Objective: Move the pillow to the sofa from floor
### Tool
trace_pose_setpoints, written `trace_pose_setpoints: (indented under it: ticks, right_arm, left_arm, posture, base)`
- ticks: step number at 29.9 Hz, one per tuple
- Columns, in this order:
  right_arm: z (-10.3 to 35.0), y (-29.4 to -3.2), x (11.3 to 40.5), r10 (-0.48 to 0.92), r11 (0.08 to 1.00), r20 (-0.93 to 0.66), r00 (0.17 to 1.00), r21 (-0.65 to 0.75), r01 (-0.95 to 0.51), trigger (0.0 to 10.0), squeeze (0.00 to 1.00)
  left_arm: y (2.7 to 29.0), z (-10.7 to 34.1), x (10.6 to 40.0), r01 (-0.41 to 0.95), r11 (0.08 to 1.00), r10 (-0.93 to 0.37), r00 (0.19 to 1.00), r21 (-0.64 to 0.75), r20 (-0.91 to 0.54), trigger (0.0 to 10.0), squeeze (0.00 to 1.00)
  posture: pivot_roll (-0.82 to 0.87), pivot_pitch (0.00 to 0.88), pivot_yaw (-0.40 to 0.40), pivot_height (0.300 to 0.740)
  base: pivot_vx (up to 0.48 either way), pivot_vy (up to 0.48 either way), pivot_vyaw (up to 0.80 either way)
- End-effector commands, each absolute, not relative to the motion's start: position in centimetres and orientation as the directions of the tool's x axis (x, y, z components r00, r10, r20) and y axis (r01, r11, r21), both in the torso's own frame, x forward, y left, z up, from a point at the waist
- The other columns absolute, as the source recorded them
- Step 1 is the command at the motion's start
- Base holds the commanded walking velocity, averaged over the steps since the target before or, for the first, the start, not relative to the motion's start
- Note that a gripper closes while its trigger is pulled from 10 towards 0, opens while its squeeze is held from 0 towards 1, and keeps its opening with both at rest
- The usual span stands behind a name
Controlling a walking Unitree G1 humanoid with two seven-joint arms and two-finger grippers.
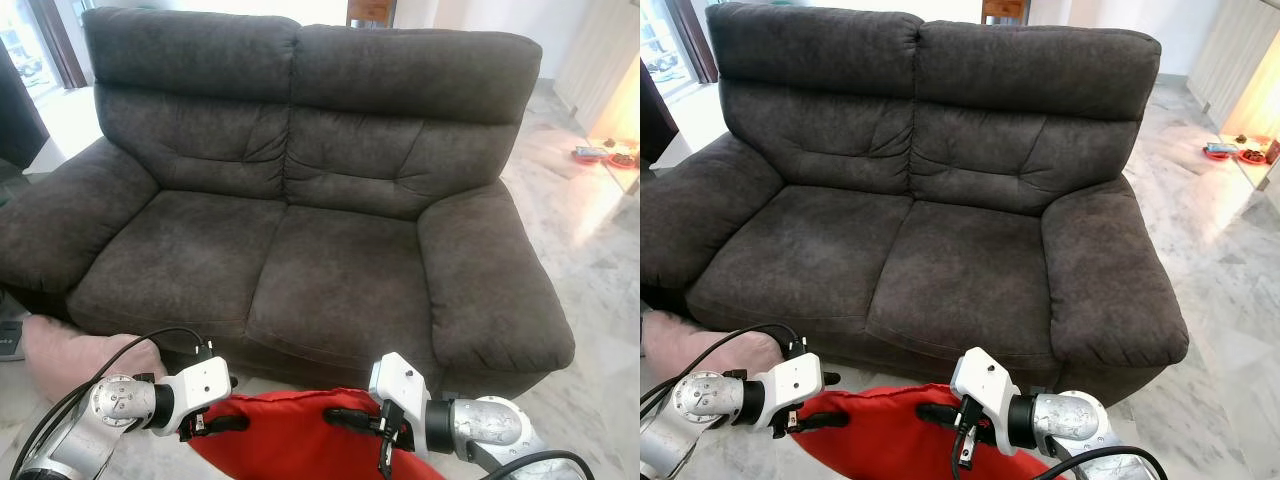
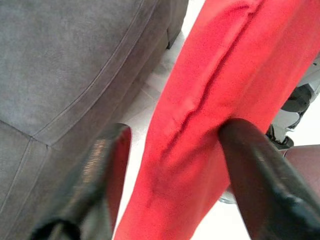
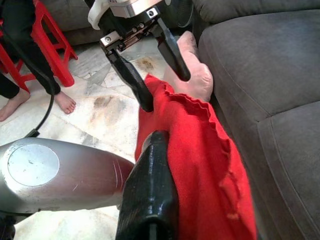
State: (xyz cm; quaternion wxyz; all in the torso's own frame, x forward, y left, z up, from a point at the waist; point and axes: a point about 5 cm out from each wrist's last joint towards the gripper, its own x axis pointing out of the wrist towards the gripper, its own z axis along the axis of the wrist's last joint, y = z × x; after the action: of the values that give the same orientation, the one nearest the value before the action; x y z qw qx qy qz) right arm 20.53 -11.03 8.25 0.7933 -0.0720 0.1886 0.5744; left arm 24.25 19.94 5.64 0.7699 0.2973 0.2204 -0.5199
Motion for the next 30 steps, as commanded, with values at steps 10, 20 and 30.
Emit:
trace_pose_setpoints:
  ticks: [10,20,30]
  right_arm:
    - [11.2,-9.7,20.8,0.931,0.257,-0.278,0.238,0.032,-0.966,10.0,0.00]
    - [11.3,-9.7,20.8,0.932,0.251,-0.278,0.234,0.025,-0.968,10.0,0.00]
    - [11.4,-9.9,20.4,0.936,0.226,-0.285,0.208,0.030,-0.974,10.0,0.00]
  left_arm:
    - [20.6,4.8,24.6,0.940,0.275,-0.653,0.336,0.201,-0.679,10.0,1.00]
    - [21.8,2.3,23.9,0.928,0.280,-0.574,0.366,0.244,-0.732,10.0,0.00]
    - [22.4,1.5,23.7,0.915,0.299,-0.566,0.399,0.271,-0.721,10.0,0.00]
  posture:
    - [0.09,0.000,-0.033,0.740]
    - [0.09,0.000,-0.034,0.740]
    - [0.09,0.000,-0.036,0.740]
  base:
    - [0.000,0.000,0.00]
    - [0.000,0.000,0.00]
    - [0.000,0.000,0.00]
